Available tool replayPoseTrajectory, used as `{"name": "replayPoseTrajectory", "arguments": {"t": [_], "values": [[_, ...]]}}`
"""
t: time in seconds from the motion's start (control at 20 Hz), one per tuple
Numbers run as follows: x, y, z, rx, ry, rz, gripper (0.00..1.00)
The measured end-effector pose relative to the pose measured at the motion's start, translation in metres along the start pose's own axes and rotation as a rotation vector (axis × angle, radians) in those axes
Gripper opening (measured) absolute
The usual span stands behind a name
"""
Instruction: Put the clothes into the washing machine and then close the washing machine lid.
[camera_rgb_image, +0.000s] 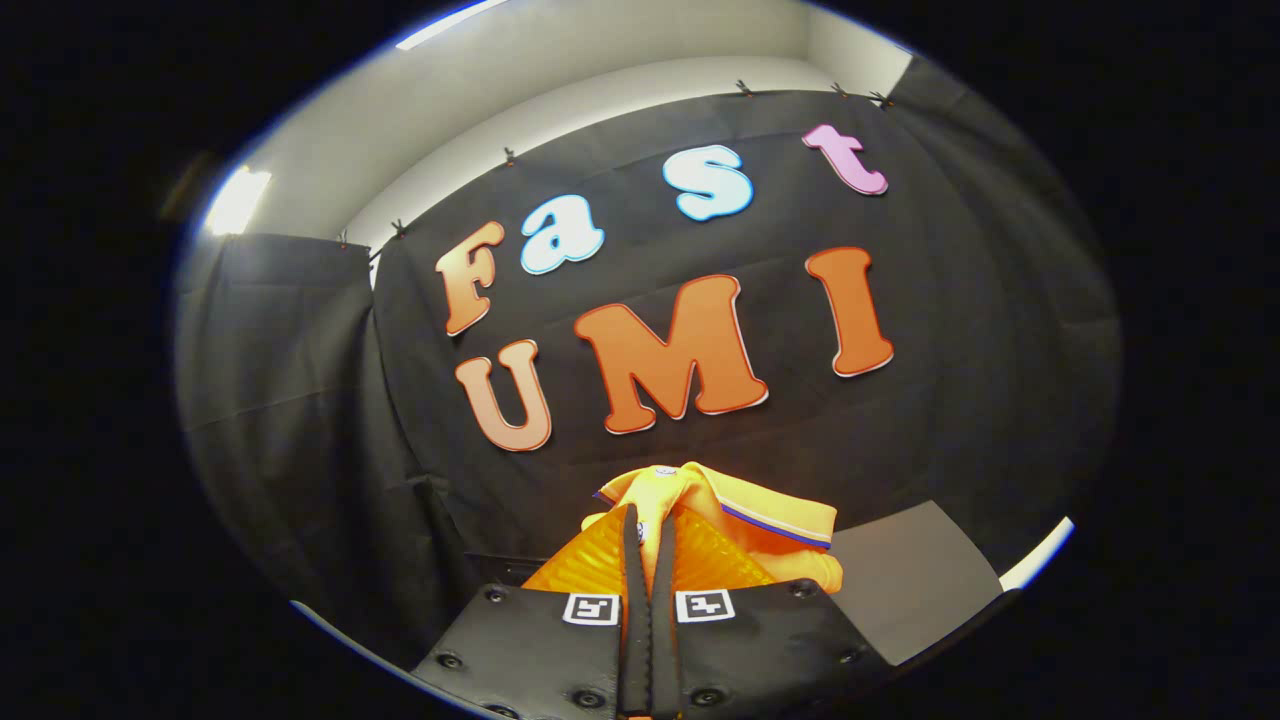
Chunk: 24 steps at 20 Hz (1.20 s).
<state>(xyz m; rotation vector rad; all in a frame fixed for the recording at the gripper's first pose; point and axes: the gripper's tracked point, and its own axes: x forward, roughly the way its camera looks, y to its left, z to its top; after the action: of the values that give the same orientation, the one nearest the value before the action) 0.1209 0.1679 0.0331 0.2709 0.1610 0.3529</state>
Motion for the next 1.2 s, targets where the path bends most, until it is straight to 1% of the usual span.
{"name": "replayPoseTrajectory", "arguments": {"t": [0.1, 0.2, 0.35, 0.5, 0.6, 0.75, 0.9, 1.0, 1.2], "values": [[0.005, 0.036, 0.003, -0.005, -0.015, 0.055, 0.07], [0.011, 0.072, -0.005, -0.002, -0.03, 0.1, 0.07], [0.031, 0.128, -0.037, 0.041, -0.006, 0.169, 0.07], [0.054, 0.179, -0.061, 0.116, 0.029, 0.242, 0.07], [0.067, 0.205, -0.077, 0.125, 0.044, 0.271, 0.07], [0.088, 0.226, -0.106, 0.102, 0.061, 0.26, 0.07], [0.108, 0.232, -0.142, 0.071, 0.073, 0.218, 0.07], [0.122, 0.232, -0.175, 0.056, 0.104, 0.195, 0.07], [0.144, 0.223, -0.257, 0.076, 0.21, 0.152, 0.07]]}}
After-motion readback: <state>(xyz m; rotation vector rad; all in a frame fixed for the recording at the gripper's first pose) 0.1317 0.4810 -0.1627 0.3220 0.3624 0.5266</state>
